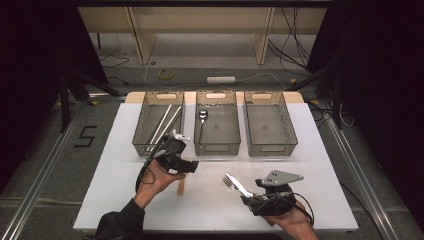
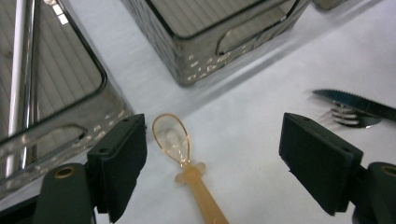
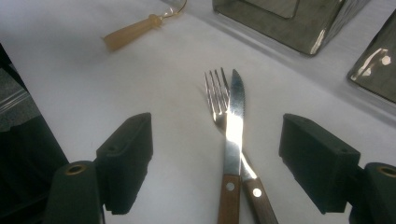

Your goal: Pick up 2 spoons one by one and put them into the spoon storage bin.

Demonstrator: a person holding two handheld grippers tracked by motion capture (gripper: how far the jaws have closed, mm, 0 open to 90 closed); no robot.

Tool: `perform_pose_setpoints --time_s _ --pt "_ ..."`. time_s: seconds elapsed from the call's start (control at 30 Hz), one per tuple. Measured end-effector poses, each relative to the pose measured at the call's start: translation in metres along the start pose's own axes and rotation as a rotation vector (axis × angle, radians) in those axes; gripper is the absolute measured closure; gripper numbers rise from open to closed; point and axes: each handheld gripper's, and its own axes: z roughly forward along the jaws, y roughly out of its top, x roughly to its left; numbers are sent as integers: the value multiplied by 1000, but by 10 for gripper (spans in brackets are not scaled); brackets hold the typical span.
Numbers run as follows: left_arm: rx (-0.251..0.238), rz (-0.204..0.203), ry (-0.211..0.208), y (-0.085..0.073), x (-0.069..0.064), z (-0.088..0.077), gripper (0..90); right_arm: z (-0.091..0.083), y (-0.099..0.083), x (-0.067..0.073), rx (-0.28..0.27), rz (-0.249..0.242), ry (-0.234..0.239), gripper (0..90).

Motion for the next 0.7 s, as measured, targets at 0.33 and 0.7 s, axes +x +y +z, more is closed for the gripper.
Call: perform_pose_setpoints --time_s 0.33,0.7 --pt "14 -7 29 -24 -6 5 237 0 0 0 3 0 -3 270" --pt "33 -45 26 -43 -6 7 248 0 0 1 5 1 -4 270"
